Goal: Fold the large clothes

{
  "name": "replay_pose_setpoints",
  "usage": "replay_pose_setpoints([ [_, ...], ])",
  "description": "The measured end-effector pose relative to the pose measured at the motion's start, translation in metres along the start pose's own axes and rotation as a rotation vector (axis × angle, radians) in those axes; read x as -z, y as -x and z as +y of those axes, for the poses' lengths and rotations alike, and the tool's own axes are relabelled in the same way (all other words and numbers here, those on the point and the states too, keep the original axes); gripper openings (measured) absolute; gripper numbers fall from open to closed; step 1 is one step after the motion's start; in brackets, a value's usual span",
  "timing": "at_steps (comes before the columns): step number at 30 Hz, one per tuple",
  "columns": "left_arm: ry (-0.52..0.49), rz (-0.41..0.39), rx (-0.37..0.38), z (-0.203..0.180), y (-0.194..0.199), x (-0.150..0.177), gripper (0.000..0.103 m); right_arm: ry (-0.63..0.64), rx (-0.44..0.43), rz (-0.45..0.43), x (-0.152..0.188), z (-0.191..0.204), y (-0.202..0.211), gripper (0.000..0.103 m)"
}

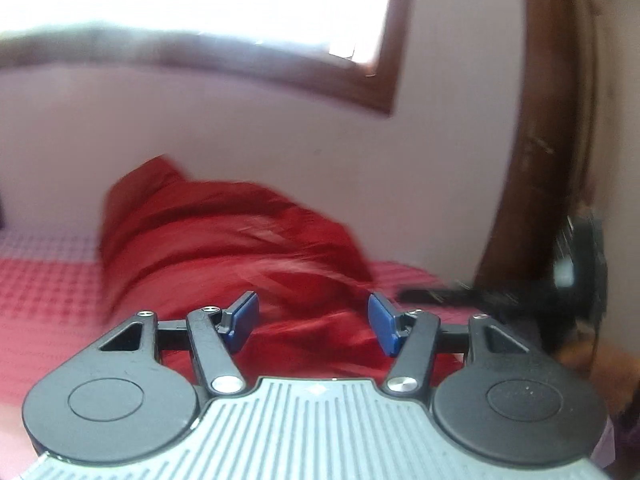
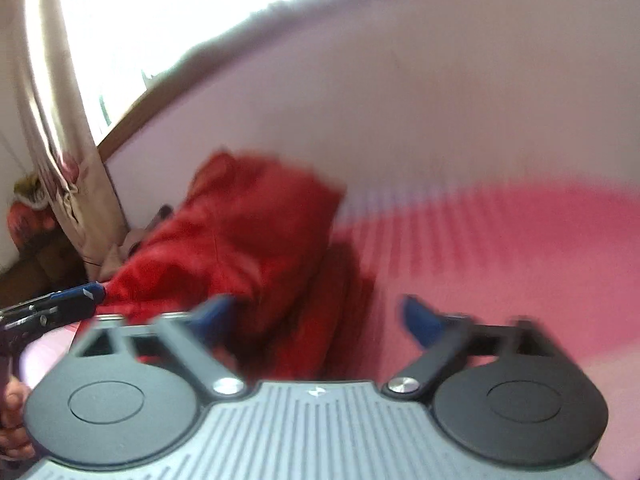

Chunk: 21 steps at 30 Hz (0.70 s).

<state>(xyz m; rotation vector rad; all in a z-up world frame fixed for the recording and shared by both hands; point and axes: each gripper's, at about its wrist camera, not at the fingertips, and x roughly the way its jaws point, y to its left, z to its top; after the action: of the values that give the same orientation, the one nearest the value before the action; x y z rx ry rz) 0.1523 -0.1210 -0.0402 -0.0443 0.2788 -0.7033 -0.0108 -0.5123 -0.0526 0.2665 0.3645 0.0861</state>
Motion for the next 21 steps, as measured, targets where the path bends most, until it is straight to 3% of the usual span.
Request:
replay_pose_setpoints([
  [1, -0.029, 0.009, 0.007, -0.009, -0.008, 0.0, 0.06, 0.025, 0.015, -0.008, -0.01, 0.004, 0.0, 0.037],
  [4, -0.03, 0.054, 0.034, -0.019, -0.029, 0.004, 0.057, 0.103, -0.011, -0.024, -0.043, 0.023, -0.013, 0.035],
  [9, -0.02, 0.091, 0.075, -0.03, -0.052, 0.021, 0.056, 0.284, -0.045, 0.047, -0.076, 0.066, -0.062, 0.035],
  [14, -0.049, 0.094, 0.098, -0.033, -0.06, 0.035, 0.057, 0.395, 0.011, 0.187, -0.063, 0.07, -0.114, 0.033],
  [21, -0.077, 0.095, 0.142, -0.029, -0.067, 0.043, 0.059, 0.266, -0.005, 0.194, -0.031, 0.029, -0.126, 0.031],
])
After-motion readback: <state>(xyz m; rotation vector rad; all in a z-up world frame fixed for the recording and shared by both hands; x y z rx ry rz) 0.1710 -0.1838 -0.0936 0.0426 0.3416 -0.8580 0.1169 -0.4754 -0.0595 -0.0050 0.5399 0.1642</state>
